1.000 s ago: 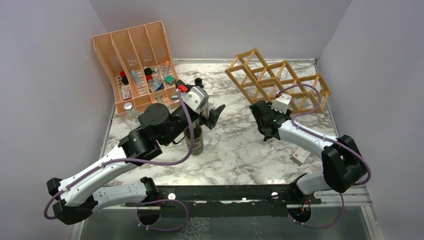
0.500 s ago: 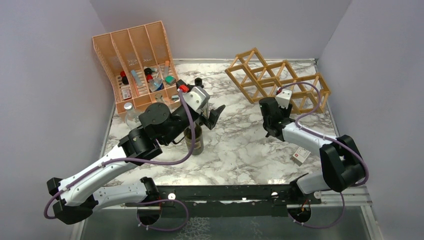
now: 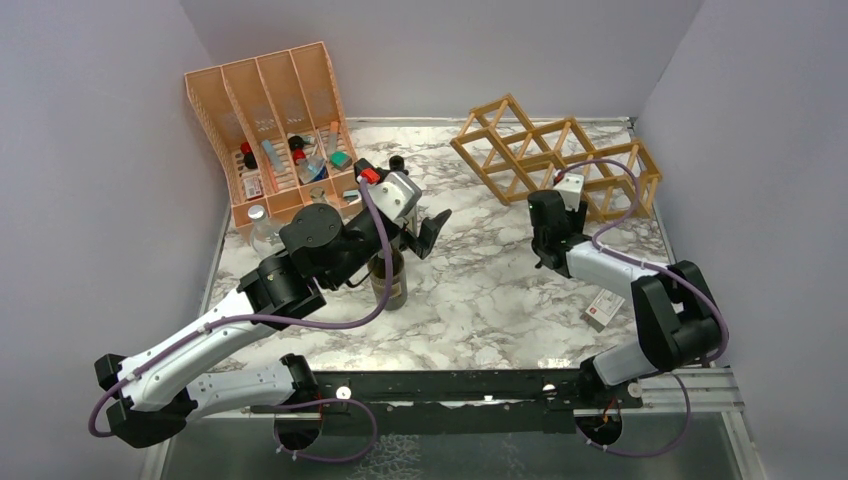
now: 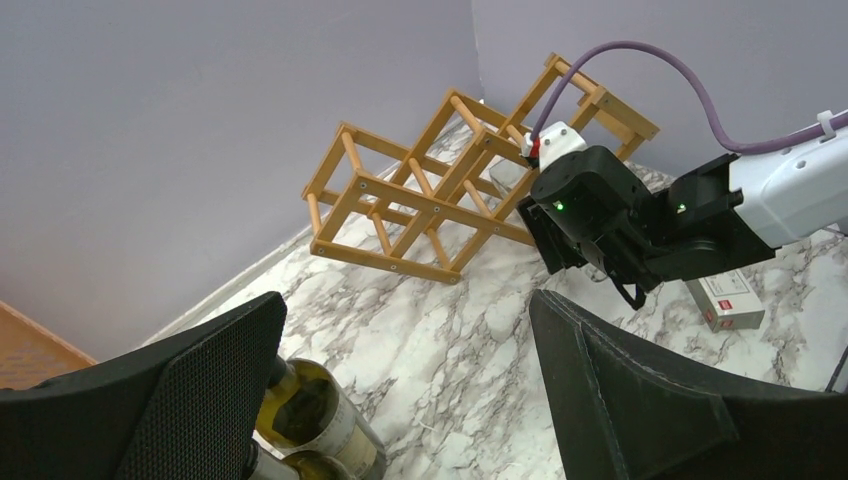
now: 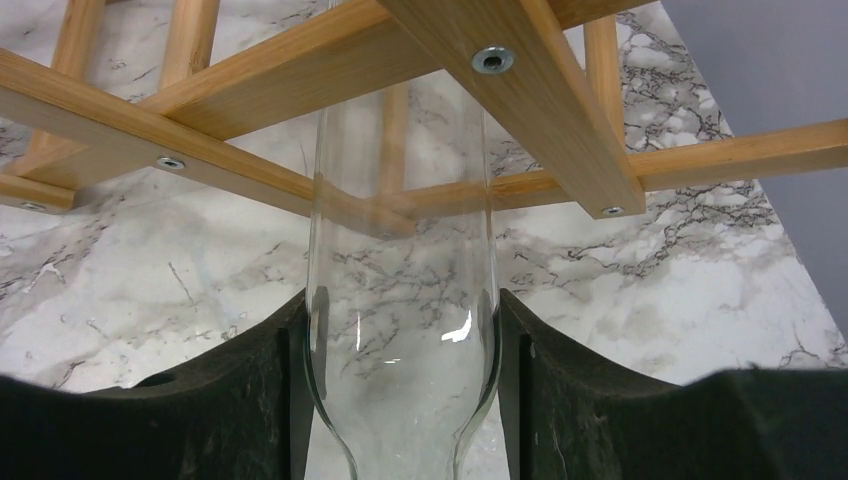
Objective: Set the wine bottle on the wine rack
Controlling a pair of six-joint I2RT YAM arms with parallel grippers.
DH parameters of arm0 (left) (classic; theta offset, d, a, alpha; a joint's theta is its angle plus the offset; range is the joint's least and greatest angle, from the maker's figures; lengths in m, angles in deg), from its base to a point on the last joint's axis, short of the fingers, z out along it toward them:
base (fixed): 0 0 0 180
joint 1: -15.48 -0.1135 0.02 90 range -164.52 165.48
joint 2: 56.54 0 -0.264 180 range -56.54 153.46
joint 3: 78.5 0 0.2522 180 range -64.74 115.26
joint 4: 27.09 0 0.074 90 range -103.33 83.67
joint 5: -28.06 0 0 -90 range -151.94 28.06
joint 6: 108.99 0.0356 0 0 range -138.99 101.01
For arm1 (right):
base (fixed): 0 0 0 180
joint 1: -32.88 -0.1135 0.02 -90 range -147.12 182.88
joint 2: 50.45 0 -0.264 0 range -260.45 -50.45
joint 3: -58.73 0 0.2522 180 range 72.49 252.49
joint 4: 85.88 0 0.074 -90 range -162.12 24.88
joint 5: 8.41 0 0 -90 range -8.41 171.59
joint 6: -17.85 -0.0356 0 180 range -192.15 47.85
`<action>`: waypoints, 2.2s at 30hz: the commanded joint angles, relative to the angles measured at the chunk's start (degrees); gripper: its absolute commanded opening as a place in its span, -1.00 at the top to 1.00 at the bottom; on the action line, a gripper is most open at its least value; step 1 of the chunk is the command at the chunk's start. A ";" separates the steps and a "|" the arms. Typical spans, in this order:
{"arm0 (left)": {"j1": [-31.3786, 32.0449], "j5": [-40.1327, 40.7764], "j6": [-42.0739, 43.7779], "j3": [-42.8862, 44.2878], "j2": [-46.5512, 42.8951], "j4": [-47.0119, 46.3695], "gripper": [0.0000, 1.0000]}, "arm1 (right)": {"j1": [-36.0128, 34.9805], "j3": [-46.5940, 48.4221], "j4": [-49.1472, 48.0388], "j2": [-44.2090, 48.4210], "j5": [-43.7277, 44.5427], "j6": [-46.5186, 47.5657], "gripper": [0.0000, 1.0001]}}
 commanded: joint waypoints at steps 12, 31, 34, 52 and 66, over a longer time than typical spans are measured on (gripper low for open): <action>0.08 0.52 -0.01 1.89 -0.53 0.21 -0.98 | 0.89 -0.75 -20.31 -3.38 2.11 13.88 0.74; 0.08 -1.02 -1.45 1.99 -1.28 0.56 -0.98 | 6.50 0.10 -16.49 -1.55 -6.77 6.56 0.64; 0.07 -1.47 -1.86 2.21 -1.28 0.70 -0.98 | 7.39 0.61 -16.85 -2.84 -8.04 6.62 0.57; 0.08 -1.58 -2.42 2.20 -1.05 1.13 -0.98 | 8.29 3.99 -3.41 2.25 -17.29 1.30 -0.76; 0.08 -0.48 -2.64 0.29 -2.24 1.48 -0.98 | 8.27 6.03 24.22 12.02 -23.59 -13.09 -0.57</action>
